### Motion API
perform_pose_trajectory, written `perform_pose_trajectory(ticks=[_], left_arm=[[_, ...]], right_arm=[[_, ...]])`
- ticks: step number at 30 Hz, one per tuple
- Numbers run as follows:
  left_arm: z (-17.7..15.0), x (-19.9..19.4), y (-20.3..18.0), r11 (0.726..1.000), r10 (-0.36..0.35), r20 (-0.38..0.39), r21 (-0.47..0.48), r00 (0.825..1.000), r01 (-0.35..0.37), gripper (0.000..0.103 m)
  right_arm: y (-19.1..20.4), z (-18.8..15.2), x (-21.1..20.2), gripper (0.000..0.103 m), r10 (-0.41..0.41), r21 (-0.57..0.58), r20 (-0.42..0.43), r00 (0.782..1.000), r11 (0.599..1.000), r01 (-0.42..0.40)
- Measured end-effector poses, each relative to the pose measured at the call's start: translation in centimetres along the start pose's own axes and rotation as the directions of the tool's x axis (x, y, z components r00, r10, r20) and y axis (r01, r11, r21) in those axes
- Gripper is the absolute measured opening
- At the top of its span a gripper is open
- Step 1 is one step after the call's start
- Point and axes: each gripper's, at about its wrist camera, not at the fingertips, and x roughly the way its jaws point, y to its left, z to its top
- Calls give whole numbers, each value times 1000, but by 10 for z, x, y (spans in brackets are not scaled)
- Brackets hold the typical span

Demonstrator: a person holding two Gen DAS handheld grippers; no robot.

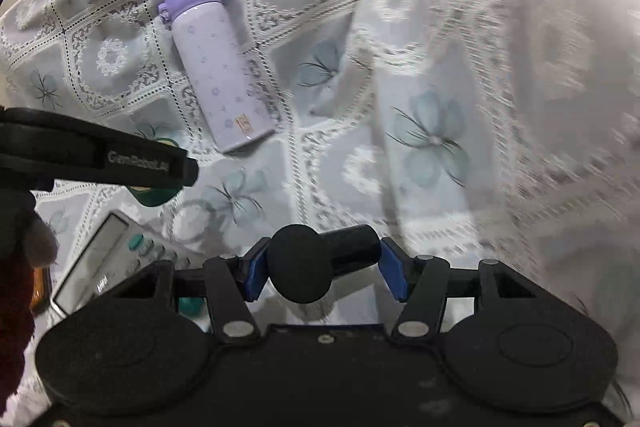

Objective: Organize soft objects
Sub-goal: 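Carry the green tape roll and black handle over the basket with both grippers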

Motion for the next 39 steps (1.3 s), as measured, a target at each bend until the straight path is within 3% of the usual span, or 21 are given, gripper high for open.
perform_pose_trajectory(ticks=[8, 19, 28, 39], left_arm=[[-32, -27, -30, 996, -69, -22, 59, 997, 70, 47], [-86, -91, -22, 998, -61, -15, 23, 998, 61, 48], [-135, -151, 0, 997, -11, 36, -71, 999, 13, 48], [-200, -204, 24, 974, 100, 33, -207, 994, -91, 48]], right_arm=[[-16, -42, -40, 57, -7, 51, -40, 999, 999, 9], [-6, -88, -86, 57, 17, 49, -72, 997, 999, -13], [7, -112, -127, 57, 63, 36, -53, 997, 997, -61], [26, -133, -176, 57, 156, -3, -3, 988, 988, -156]])
